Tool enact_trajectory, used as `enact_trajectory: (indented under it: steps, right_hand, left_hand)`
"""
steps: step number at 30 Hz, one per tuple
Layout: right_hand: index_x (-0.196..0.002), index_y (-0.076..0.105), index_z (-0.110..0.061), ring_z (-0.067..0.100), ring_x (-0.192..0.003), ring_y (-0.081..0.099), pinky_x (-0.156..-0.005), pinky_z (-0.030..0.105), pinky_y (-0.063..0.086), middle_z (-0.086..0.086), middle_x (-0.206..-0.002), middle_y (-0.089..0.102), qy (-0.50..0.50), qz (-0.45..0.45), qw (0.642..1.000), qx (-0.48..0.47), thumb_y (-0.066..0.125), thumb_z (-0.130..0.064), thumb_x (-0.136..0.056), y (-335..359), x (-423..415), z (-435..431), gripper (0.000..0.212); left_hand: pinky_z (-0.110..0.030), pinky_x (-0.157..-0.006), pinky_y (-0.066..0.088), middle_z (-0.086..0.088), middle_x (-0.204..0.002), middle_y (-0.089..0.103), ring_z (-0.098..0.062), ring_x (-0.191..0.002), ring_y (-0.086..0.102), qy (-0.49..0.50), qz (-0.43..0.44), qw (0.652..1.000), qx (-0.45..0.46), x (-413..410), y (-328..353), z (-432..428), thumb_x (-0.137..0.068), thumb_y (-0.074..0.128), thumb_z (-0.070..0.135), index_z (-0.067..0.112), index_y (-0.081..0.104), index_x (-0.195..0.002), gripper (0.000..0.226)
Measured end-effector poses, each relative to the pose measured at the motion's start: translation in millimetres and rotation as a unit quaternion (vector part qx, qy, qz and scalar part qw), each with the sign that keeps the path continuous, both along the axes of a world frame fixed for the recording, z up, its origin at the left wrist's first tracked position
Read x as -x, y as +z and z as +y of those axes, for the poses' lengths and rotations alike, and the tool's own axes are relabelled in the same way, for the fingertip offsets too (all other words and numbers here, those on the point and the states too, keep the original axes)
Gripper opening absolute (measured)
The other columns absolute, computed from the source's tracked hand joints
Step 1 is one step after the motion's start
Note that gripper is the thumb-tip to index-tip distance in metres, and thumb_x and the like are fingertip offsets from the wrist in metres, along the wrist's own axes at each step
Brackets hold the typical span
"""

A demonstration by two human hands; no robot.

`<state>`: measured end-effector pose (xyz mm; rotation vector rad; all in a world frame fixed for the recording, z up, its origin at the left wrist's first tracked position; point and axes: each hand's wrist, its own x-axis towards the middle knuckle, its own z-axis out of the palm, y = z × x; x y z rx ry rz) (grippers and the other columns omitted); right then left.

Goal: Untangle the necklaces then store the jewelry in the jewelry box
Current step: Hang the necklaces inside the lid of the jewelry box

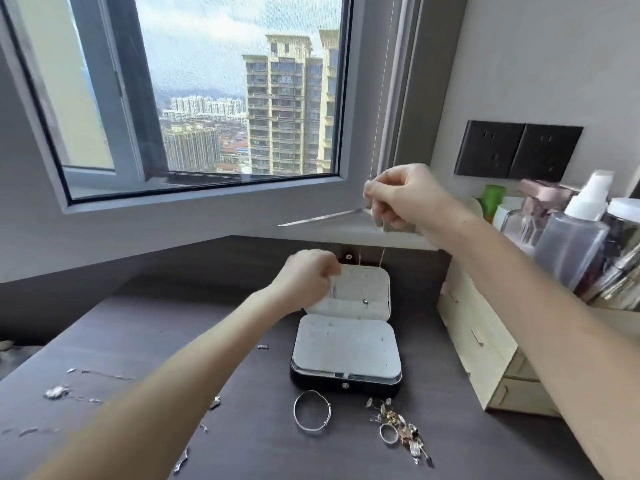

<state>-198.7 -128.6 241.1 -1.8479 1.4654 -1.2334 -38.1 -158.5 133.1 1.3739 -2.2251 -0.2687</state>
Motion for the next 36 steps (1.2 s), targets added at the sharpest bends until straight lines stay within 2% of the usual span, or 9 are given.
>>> enact_trajectory:
  steps: [3,6,10,13,16,23,28,32,36]
  right_hand:
    - [-0.078,0.063,-0.013,0.023,-0.063,0.050,-0.060,0.036,0.039,0.000,-0.059,0.060,-0.020,-0.008,1.000,0.003,0.056,-0.021,-0.091,-3,-3,-26,0.017]
    - [-0.083,0.062,-0.011,0.017,-0.057,0.050,-0.055,0.032,0.042,0.001,-0.060,0.059,-0.025,-0.013,1.000,0.008,0.054,-0.017,-0.093,-7,-6,-49,0.015]
    - [-0.091,0.062,-0.007,0.010,-0.052,0.048,-0.043,0.020,0.039,0.002,-0.064,0.058,-0.025,0.001,1.000,-0.001,0.051,-0.016,-0.095,-19,-8,-71,0.014]
    - [-0.091,0.062,-0.008,0.011,-0.055,0.051,-0.045,0.020,0.043,0.003,-0.066,0.059,-0.024,0.026,0.999,-0.015,0.050,-0.015,-0.094,-36,-8,-83,0.014]
    - [-0.089,0.061,-0.008,0.011,-0.055,0.052,-0.048,0.022,0.046,0.004,-0.065,0.059,-0.021,0.034,0.998,-0.041,0.050,-0.015,-0.094,-57,-8,-90,0.014]
    - [-0.092,0.063,-0.006,0.018,-0.063,0.060,-0.054,0.030,0.052,0.010,-0.072,0.065,0.015,0.101,0.990,-0.099,0.050,-0.013,-0.093,-99,-4,-87,0.015]
    - [-0.086,0.065,-0.008,0.023,-0.068,0.065,-0.057,0.033,0.058,0.010,-0.073,0.068,0.008,0.128,0.986,-0.103,0.051,-0.013,-0.092,-125,0,-84,0.017]
    - [-0.084,0.067,-0.008,0.018,-0.067,0.064,-0.058,0.035,0.059,0.010,-0.075,0.068,-0.009,0.087,0.990,-0.110,0.053,-0.013,-0.092,-140,4,-85,0.017]
    - [-0.087,0.067,-0.003,0.019,-0.065,0.062,-0.058,0.034,0.058,0.016,-0.077,0.067,-0.007,0.011,0.994,-0.106,0.054,-0.011,-0.093,-147,5,-84,0.016]
  left_hand:
    - [-0.029,-0.093,0.031,0.002,-0.122,0.061,-0.024,-0.112,0.047,0.017,-0.061,0.997,0.031,8,-32,-23,-0.078,0.041,-0.007,0.015,0.062,-0.115,0.049]
    - [-0.030,-0.081,0.024,0.002,-0.116,0.063,-0.025,-0.116,0.043,0.010,-0.089,0.994,0.069,17,-57,-40,-0.076,0.041,-0.002,0.015,0.062,-0.114,0.047]
    - [-0.030,-0.068,0.015,0.001,-0.065,0.062,-0.029,-0.073,0.055,0.018,-0.123,0.985,0.123,24,-85,-51,-0.057,0.046,0.009,0.015,0.065,-0.071,0.024]
    - [-0.032,-0.062,0.008,0.003,-0.053,0.051,-0.024,-0.057,0.047,0.038,-0.120,0.977,0.172,26,-96,-52,-0.057,0.042,0.014,0.018,0.054,-0.055,0.013]
    - [-0.032,-0.061,0.012,0.002,-0.054,0.048,-0.023,-0.057,0.044,0.036,-0.099,0.974,0.198,28,-96,-52,-0.060,0.032,0.018,0.016,0.051,-0.054,0.020]
    - [-0.034,-0.062,0.021,0.001,-0.058,0.050,-0.025,-0.063,0.047,0.037,-0.032,0.975,0.218,27,-99,-54,-0.067,0.036,0.022,0.015,0.053,-0.056,0.021]
    - [-0.031,-0.062,0.012,0.005,-0.060,0.056,-0.022,-0.064,0.047,0.086,0.015,0.972,0.217,27,-97,-57,-0.070,0.037,0.026,0.017,0.060,-0.061,0.026]
    - [-0.030,-0.067,0.019,0.000,-0.071,0.065,-0.028,-0.069,0.054,0.144,0.076,0.967,0.198,31,-92,-70,-0.079,0.049,0.021,0.014,0.067,-0.078,0.020]
    - [-0.031,-0.073,0.020,0.000,-0.089,0.066,-0.025,-0.091,0.052,0.125,0.083,0.978,0.142,37,-87,-76,-0.091,0.049,0.032,0.025,0.072,-0.098,0.024]
